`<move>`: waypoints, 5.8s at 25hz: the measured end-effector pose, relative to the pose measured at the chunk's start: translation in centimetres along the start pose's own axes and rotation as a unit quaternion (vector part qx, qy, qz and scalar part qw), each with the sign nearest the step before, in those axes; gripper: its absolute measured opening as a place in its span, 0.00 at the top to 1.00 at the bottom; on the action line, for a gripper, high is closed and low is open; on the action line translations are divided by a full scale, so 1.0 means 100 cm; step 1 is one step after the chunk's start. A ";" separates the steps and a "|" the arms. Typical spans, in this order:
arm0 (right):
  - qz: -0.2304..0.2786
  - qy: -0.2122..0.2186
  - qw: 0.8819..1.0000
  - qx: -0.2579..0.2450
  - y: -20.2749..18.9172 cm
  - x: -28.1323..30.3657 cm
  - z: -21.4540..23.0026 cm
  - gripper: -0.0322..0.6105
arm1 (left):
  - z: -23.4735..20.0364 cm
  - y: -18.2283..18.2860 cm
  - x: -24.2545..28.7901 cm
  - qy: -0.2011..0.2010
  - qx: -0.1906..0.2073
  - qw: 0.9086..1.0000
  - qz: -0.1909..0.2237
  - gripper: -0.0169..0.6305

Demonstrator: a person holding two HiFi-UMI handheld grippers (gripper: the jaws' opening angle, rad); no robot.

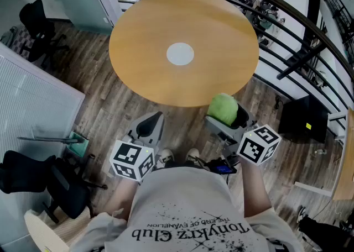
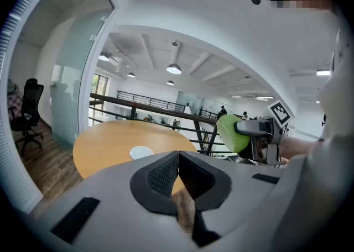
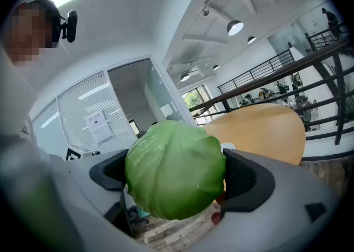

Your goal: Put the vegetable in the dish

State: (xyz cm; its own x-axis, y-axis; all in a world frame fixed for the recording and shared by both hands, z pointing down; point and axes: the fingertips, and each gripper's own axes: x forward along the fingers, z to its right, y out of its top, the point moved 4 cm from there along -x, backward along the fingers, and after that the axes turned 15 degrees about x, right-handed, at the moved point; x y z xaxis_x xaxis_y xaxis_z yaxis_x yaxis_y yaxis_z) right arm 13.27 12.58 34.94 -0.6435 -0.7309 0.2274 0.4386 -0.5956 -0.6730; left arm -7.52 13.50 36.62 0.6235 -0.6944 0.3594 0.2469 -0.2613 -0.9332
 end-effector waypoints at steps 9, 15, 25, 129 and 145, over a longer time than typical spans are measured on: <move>0.002 0.005 1.000 0.002 -0.004 -0.002 -0.004 0.19 | 0.001 -0.002 -0.008 0.006 0.000 1.000 -0.002 0.94; 0.004 0.004 1.000 0.000 -0.004 -0.007 -0.001 0.19 | 0.009 -0.004 -0.009 0.005 0.001 1.000 -0.012 0.94; 0.001 -0.001 1.000 -0.018 -0.009 -0.031 0.004 0.19 | 0.030 -0.001 -0.008 0.009 0.004 1.000 -0.017 0.94; -0.161 -0.114 0.977 -0.088 0.096 0.333 0.220 0.19 | -0.243 -0.038 0.293 -0.026 -0.041 0.994 -0.095 0.94; -0.229 -0.121 0.960 -0.104 0.048 0.397 0.257 0.19 | -0.249 -0.069 0.317 -0.025 -0.044 0.993 -0.106 0.94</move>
State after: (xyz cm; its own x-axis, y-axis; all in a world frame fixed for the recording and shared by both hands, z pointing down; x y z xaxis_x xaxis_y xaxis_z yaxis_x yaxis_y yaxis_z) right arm 5.91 -27.88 58.82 -0.5639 -0.4796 0.6723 -0.0063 -0.8116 -0.5842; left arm -7.93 -23.46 54.23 0.6009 -0.5844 0.5453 0.3122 -0.4564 -0.8332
